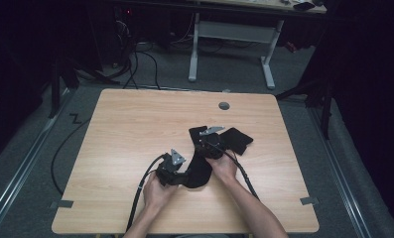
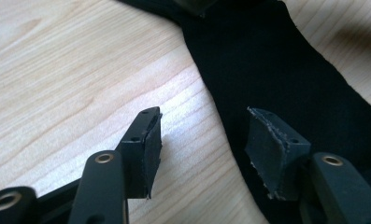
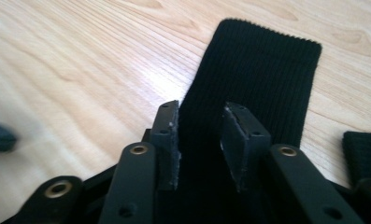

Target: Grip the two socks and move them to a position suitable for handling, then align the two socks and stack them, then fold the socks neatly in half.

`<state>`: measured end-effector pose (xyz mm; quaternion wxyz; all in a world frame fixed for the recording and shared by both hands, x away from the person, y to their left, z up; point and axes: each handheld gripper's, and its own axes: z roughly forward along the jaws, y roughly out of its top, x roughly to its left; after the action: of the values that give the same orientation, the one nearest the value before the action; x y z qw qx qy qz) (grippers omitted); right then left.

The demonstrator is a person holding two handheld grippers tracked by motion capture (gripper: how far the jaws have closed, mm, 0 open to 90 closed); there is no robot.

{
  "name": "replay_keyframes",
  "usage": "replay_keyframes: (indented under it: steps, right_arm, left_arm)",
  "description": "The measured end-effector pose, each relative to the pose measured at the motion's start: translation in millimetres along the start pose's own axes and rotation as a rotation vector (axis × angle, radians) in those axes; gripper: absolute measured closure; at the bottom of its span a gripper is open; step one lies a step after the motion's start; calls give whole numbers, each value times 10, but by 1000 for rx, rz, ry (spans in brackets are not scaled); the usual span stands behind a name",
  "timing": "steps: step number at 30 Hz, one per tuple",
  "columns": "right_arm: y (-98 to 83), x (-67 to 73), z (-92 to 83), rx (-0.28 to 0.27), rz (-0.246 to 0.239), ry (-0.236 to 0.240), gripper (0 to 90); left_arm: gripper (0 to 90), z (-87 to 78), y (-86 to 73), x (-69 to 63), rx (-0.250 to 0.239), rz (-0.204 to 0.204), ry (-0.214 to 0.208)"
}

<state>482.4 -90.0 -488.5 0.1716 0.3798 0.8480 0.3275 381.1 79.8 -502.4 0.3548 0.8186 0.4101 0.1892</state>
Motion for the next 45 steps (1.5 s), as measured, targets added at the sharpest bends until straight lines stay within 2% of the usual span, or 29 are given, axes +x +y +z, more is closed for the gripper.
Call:
replay_keyframes:
  steps: [2, 5, 8, 11, 12, 13, 14, 17, 21, 24, 28, 29, 30, 31, 33, 36, 37, 39, 41, 42, 43, 44, 45]
  right_arm:
    - [-1, -15, 64, 8, 16, -15, 635]
    - [8, -32, 103, -15, 30, -32, 617]
    - [21, -30, 129, -25, 48, -32, 597]
    - [27, -14, 115, -21, 26, -26, 557]
    - [13, -5, 67, -38, -7, -42, 566]
    - [3, -7, 33, -52, -13, -40, 566]
    - [3, -7, 33, -52, -13, -40, 566]
    - [-38, -43, -98, -75, -2, 1, 562]
    - [-151, -117, -293, -97, 0, 9, 560]
    - [-213, -163, -368, -107, 2, 12, 560]
    - [-346, -261, -516, -122, 27, 8, 551]
    - [-412, -313, -590, -137, 41, -6, 536]
    - [-412, -313, -590, -137, 41, -6, 536]
    - [-481, -372, -665, -162, 52, -18, 522]
    - [-519, -405, -699, -170, 63, -21, 520]
    - [-632, -511, -797, -177, 91, -29, 568]
    - [-710, -573, -882, -195, 118, -33, 589]
    - [-748, -603, -925, -209, 132, -37, 602]
    - [-843, -683, -1008, -220, 153, -76, 631]
    - [-843, -683, -1008, -220, 153, -76, 631]
    - [-882, -749, -1030, -208, 162, -106, 646]
    - [-882, -749, -1030, -208, 162, -106, 646]
    - [-900, -809, -1044, -201, 177, -133, 654]
  left_arm:
    - [449, -10, -21, -15, -5, 0, 0]
    - [450, -33, -44, -43, -6, 17, 2]
    - [443, -48, -56, -49, -6, 21, -2]
    - [433, -49, -70, -5, -21, -12, -20]
    - [425, -51, -79, 31, -35, -34, -36]
    - [419, -54, -83, 52, -41, -43, -36]
    - [412, -54, -83, 52, -41, -43, -36]
    - [406, -82, -91, 108, -54, -60, -31]
    - [400, -160, -107, 204, -76, -75, 4]
    - [400, -182, -123, 257, -79, -88, 15]
    - [401, -209, -162, 368, -72, -116, 34]
    - [402, -228, -177, 421, -67, -117, 49]
    - [402, -228, -177, 421, -67, -117, 49]
    - [401, -239, -187, 449, -65, -119, 59]
    - [402, -256, -214, 518, -63, -136, 73]
    - [402, -298, -251, 616, -65, -163, 92]
    - [402, -333, -272, 644, -61, -145, 133]
    - [402, -344, -283, 652, -58, -134, 146]
    - [402, -357, -321, 699, -52, -137, 165]
    - [402, -357, -321, 699, -52, -137, 165]
    - [402, -365, -350, 739, -47, -142, 175]
    - [402, -365, -350, 739, -47, -142, 175]
    - [402, -368, -365, 760, -45, -147, 180]
